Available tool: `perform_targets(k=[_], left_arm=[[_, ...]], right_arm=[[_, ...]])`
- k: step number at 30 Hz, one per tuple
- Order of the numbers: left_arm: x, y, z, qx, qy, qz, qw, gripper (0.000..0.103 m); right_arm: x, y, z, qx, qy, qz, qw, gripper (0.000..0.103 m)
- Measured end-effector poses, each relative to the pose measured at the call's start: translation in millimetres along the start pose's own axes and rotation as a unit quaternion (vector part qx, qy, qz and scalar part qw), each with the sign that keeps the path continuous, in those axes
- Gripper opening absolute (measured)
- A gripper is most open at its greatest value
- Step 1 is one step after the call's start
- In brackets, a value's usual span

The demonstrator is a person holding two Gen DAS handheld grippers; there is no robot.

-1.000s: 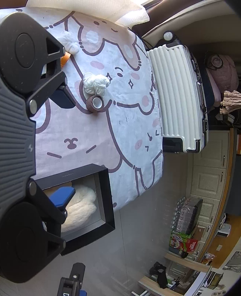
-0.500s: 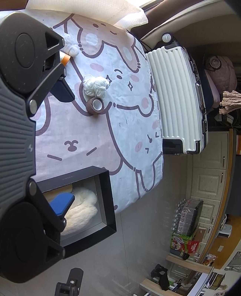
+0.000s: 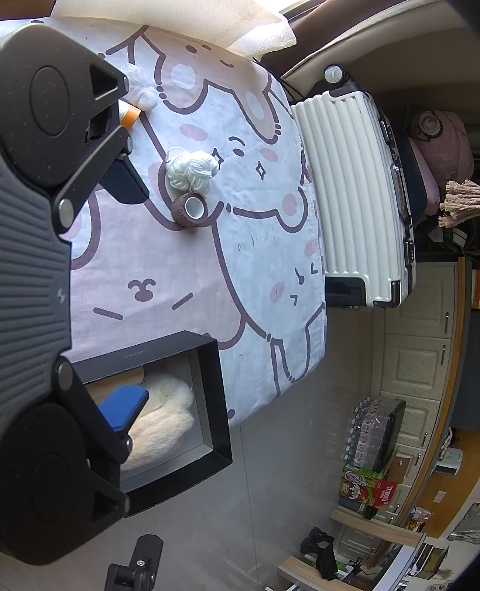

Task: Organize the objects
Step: 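Withdraw both tools up from the black box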

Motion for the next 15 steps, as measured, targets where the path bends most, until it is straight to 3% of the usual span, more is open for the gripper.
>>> perform_targets(k=[1,2,15], left_arm=[[0.0,0.0,0.0,0.000,0.000,0.000,1.0000,0.103],[0.0,0.0,-0.1,0.000,0.000,0.000,1.0000,0.103],[-4.3,-0.2,-1.0,-0.004,0.002,0.000,1.0000,0.103]], right_arm=[[0.0,0.0,0.0,0.000,0.000,0.000,1.000,0.103],[9.5,0.6,2.1,-0.004,-0.027,-0.006,1.000,0.103],[15.5,-0.7,1.7,-0.012,-0.055,-0.014,0.998,0.103]])
Point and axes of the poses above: each gripper's, at about its wrist camera, not at the fingertips, and z roughly against the way its jaws point, x to its right, y to its top, the point moved 3 cm from there along -z, roughly the way its jaws point, and after that the axes turned 14 degrees about y, right-handed, at the moved point
